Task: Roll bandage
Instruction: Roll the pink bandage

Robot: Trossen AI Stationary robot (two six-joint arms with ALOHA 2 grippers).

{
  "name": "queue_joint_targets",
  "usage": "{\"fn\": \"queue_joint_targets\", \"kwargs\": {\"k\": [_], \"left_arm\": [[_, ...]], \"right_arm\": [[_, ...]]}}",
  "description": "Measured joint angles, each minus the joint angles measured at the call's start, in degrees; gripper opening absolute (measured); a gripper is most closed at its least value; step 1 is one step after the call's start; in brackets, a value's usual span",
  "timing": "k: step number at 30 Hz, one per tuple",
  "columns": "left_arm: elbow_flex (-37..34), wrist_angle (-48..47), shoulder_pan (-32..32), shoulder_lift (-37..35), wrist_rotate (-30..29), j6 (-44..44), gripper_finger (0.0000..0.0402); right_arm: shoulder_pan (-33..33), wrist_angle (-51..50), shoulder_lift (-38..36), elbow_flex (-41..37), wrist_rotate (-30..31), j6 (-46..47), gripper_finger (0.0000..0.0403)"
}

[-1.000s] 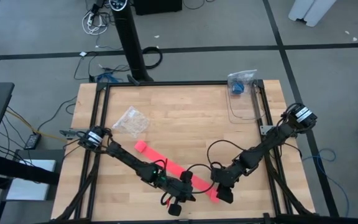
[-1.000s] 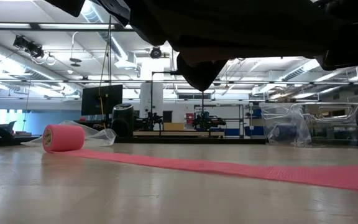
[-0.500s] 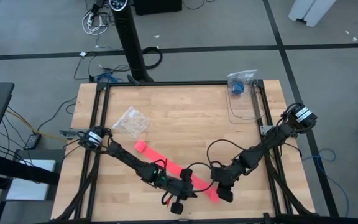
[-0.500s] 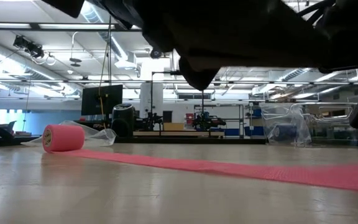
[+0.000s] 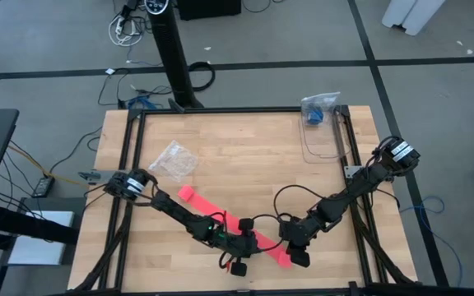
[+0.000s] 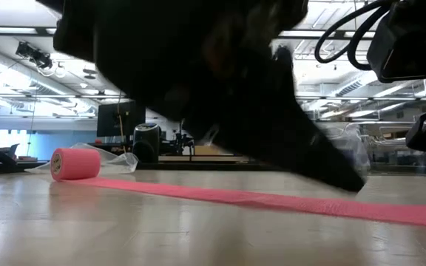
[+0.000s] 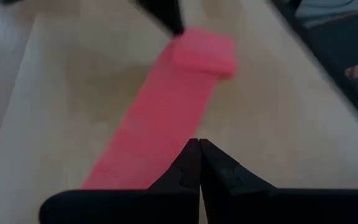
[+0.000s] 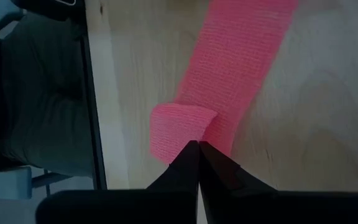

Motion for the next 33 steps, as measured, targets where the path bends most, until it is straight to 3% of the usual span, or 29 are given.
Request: {"fn": "queue_joint_targets", "kwargs": {"k": [19, 33], "left_arm": [[-2.2, -0.5, 0.9, 0.4, -2.1, -4.2, 0.0006], [-2.3, -1.0, 1.2, 0.4, -2.2, -4.3, 0.0005]], "right_arm": [[4.1, 0.1, 0.0, 0.0, 4.0, -1.4, 0.0008], [9.9, 1.2, 0.0, 0.0, 12.4, -2.1, 0.0008]]}}
